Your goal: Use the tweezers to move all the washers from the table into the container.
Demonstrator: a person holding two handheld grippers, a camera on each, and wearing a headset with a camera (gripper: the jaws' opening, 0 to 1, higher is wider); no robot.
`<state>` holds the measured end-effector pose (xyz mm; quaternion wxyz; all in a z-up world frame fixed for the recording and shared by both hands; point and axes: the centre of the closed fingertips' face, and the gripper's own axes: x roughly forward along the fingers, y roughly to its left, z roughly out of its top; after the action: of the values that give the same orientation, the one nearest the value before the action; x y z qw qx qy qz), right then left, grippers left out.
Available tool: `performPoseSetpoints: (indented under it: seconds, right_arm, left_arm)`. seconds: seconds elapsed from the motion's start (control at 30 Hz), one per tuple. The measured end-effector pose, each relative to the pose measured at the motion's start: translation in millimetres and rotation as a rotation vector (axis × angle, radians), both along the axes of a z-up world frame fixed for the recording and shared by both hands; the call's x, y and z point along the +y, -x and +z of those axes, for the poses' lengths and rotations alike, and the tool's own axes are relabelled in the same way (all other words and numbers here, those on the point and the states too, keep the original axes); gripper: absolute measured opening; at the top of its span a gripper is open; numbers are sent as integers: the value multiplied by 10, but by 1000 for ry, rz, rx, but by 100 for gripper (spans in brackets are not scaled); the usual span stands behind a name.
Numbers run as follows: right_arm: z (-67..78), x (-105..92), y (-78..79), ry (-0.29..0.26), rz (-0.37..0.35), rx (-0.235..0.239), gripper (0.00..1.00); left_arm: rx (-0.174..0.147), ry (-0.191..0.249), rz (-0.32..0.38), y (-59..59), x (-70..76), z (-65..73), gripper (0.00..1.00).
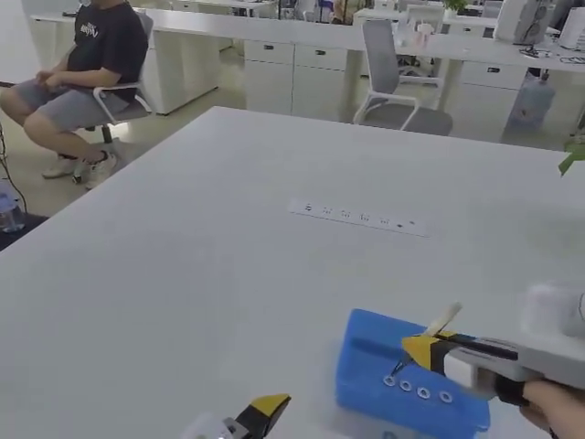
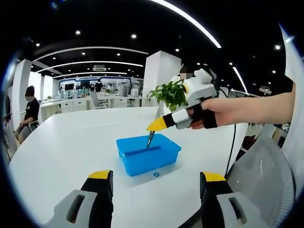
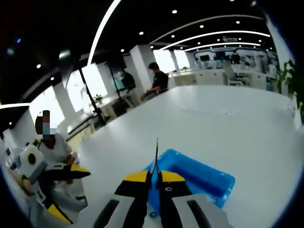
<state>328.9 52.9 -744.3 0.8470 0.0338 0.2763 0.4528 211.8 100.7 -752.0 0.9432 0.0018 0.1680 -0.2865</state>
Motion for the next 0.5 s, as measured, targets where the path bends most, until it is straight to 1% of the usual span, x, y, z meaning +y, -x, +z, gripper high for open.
performPoseSetpoints:
  seconds: [0.1,0.27,0.37,0.5]
  right_arm:
    - [12,16,124,-19,17,-2,5]
    - [-97,24,250,-14,42,7,5]
    - [-191,41,311,16,66,-9,5]
    - [-369,78,408,80,130,-31,5]
  left_arm:
    - [1,0,-1,-1,0,-3,75]
    - [2,-1,-4,0,-3,-6,75]
    - [3,-1,-5,0,-5,-6,75]
    - [3,2,-5,2,-10,3,75]
